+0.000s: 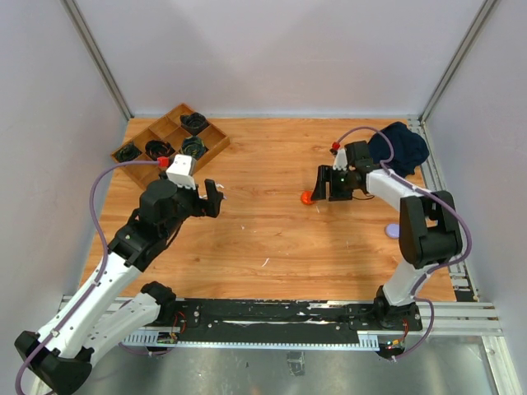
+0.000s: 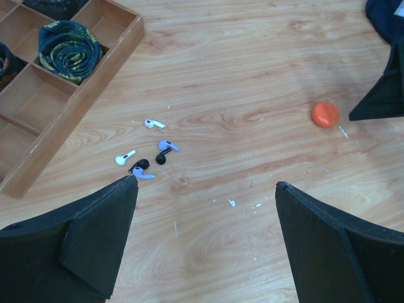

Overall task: Insert the wireless bluetooth earbuds into the charging case
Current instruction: Place the charging case at the center of the board.

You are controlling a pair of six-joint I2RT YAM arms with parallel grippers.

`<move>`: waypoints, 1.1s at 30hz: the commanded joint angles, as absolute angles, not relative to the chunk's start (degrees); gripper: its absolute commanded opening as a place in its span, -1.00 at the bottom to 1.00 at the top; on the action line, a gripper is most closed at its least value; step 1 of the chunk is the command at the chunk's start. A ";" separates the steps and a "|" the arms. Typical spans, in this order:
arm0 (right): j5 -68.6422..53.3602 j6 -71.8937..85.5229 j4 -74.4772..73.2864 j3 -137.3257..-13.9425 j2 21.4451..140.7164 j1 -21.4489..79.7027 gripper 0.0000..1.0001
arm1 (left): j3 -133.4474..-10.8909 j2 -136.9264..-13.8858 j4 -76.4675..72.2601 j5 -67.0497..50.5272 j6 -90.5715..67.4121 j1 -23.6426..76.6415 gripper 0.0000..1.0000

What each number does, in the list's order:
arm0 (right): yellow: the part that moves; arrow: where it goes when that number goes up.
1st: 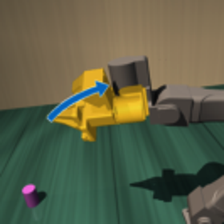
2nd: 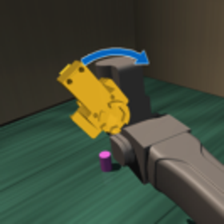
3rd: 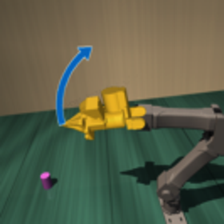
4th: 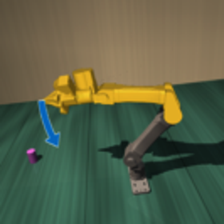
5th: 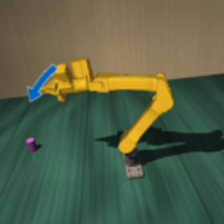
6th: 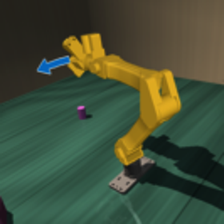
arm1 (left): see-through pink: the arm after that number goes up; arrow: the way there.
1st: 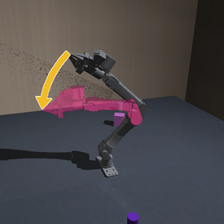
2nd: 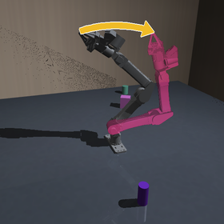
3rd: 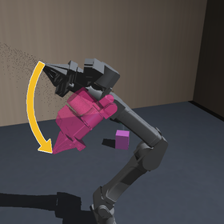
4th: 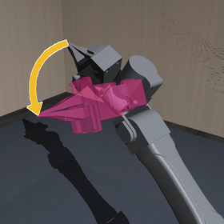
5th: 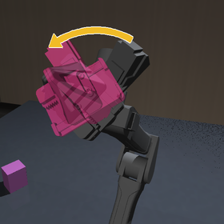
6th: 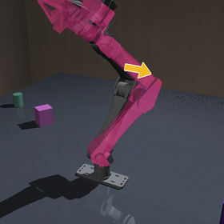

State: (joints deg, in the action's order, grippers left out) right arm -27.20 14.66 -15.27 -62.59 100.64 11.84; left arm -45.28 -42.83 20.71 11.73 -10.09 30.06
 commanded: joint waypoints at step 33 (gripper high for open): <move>1.32 16.07 -28.40 -52.60 86.29 -12.98 0.66 | -43.34 -36.18 18.90 12.99 -10.09 29.44 0.94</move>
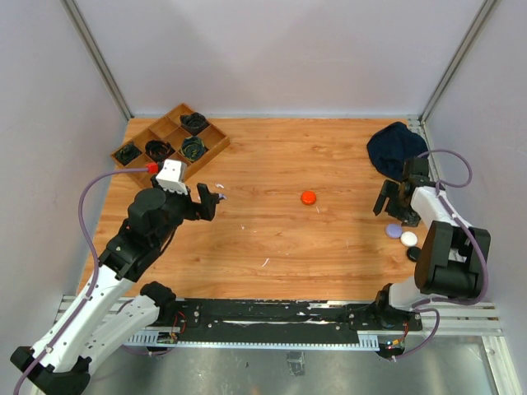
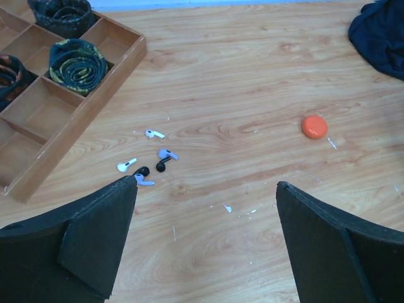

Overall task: Insert the wireless bluetooth earbuds into the charging case
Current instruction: Place the charging case at the center of the board, then pick up the charging case at the center of the board.

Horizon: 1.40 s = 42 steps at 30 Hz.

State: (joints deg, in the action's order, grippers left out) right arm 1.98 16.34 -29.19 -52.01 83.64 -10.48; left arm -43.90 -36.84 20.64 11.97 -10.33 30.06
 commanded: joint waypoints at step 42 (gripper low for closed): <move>0.07 9.23 -29.67 -49.14 86.52 -5.28 0.43 | -43.16 -36.47 18.72 13.10 -10.28 28.31 0.94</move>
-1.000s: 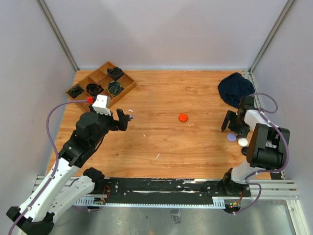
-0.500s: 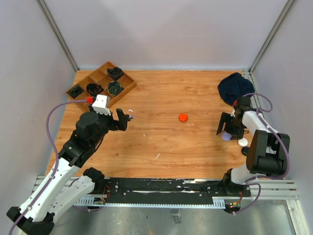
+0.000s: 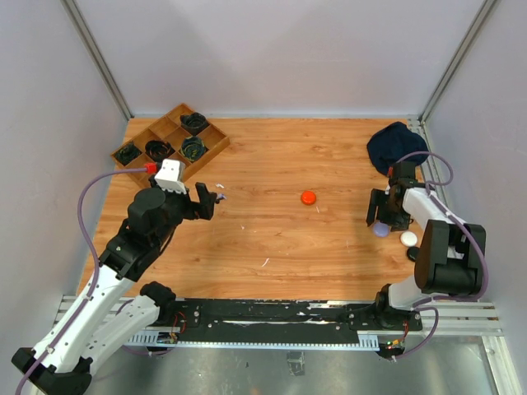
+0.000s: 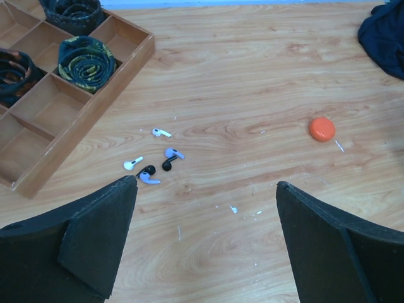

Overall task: Insert the wireless bluetooth earbuds into the charging case
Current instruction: Pick up the charging case at the center of the board.

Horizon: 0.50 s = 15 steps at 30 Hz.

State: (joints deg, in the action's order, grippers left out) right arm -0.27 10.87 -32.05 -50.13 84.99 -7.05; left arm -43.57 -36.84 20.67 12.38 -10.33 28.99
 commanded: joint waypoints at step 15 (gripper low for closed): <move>-2.43 9.18 -29.34 -47.13 89.17 -5.03 0.25 | -43.07 -36.38 18.63 12.44 -10.37 28.05 0.94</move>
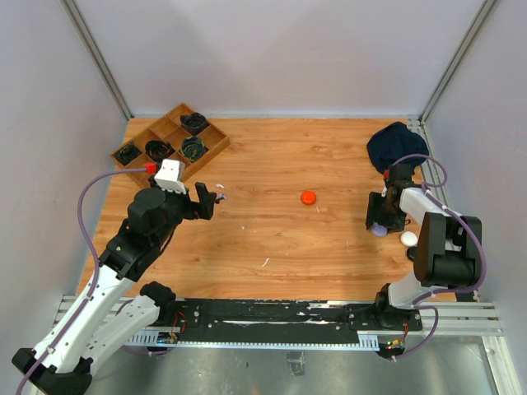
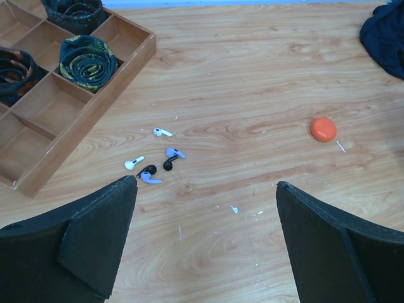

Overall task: Insert the wireless bluetooth earbuds into the charging case
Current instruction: Pick up the charging case at the center of the board.

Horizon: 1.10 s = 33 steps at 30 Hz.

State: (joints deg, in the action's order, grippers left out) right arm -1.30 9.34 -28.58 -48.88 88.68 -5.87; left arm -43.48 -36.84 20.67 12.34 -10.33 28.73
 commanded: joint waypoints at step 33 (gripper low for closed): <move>4.91 11.82 -6.13 -43.17 63.77 29.08 -0.10 | -45.29 -41.47 13.62 -5.00 -17.96 27.95 0.93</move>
